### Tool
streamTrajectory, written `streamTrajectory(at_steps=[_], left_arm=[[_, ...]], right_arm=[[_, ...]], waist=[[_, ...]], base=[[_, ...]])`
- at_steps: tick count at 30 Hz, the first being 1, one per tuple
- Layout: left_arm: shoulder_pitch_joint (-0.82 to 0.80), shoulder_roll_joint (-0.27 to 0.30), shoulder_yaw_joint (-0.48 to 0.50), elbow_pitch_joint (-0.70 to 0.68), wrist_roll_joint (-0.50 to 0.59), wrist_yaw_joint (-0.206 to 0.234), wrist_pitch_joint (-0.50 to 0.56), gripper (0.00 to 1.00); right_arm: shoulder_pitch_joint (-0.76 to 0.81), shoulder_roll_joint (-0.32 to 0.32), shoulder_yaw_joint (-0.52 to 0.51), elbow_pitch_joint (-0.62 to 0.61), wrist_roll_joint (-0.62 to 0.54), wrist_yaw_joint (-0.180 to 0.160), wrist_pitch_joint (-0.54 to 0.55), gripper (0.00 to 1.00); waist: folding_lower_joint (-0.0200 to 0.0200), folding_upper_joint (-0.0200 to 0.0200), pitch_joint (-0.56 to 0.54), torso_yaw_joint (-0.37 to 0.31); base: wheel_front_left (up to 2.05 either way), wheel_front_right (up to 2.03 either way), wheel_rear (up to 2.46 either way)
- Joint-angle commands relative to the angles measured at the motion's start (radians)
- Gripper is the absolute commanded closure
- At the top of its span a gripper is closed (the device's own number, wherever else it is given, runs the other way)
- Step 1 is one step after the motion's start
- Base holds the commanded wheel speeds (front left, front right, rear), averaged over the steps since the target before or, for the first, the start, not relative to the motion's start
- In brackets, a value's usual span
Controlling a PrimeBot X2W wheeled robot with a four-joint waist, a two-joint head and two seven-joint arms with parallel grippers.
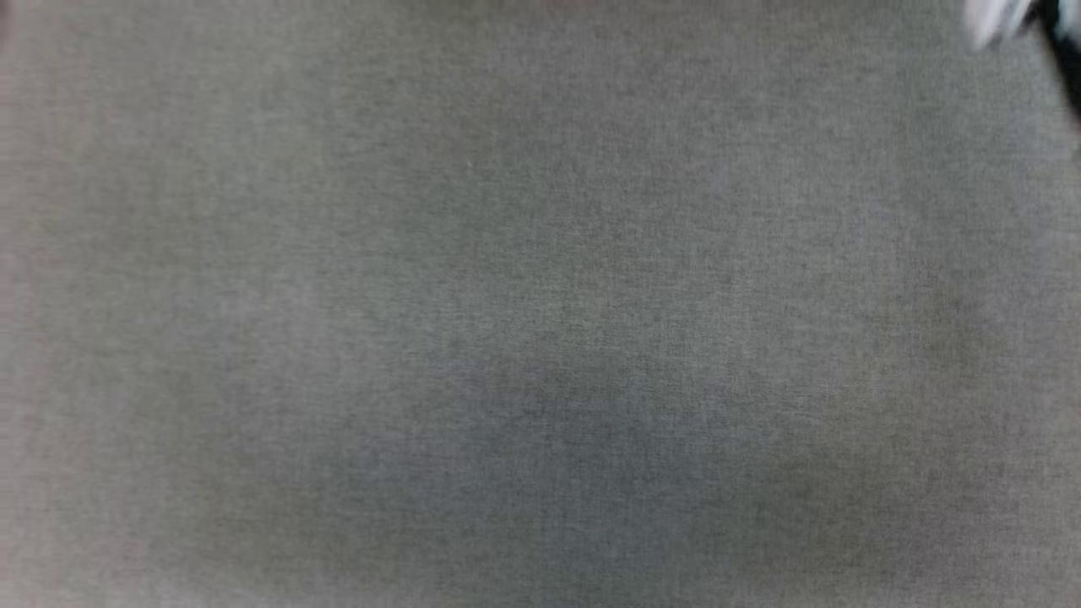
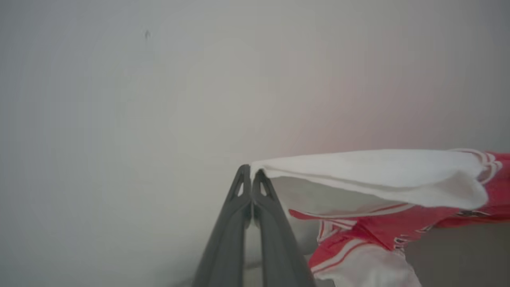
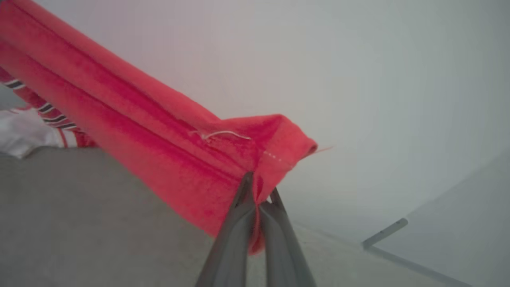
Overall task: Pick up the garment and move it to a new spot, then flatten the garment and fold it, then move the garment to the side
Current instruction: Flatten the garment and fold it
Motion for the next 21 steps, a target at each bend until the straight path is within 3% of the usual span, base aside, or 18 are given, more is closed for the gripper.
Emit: streamTrajectory(at_steps=[1, 7, 14, 18, 21], left_arm=[[0.029, 0.001, -0.002, -0.005, -0.023, 0.001, 0.01, 1.0], [0.279, 0.054, -0.121, -0.113, -0.157, 0.0, 0.207, 1.0], [0.574, 0.166, -0.19, -0.296, -0.296, 0.001, 0.381, 1.0], [0.767, 0.231, -0.203, -0.447, -0.361, 0.062, 0.45, 1.0], [0.928, 0.29, -0.21, -0.615, -0.413, 0.153, 0.487, 1.0]], right_arm=[[0.025, -0.012, 0.012, 0.006, 0.01, -0.002, 0.005, 1.0], [0.169, -0.043, 0.144, -0.004, 0.204, -0.002, 0.098, 1.0], [0.381, -0.153, 0.251, -0.151, 0.423, -0.002, 0.19, 1.0], [0.524, -0.232, 0.282, -0.258, 0.519, -0.002, 0.242, 1.0], [0.638, -0.283, 0.296, -0.337, 0.572, -0.002, 0.289, 1.0]], waist=[[0.0, 0.0, -0.034, 0.013], [0.0, 0.0, -0.115, 0.024], [0.0, 0.0, -0.219, 0.031], [0.0, 0.0, -0.28, 0.032], [0.0, 0.0, -0.321, 0.031]], base=[[0.0, 0.0, 0.0], [0.0, 0.0, 0.0], [0.0, 0.0, 0.0], [0.0, 0.0, 0.0], [0.0, 0.0, 0.0]])
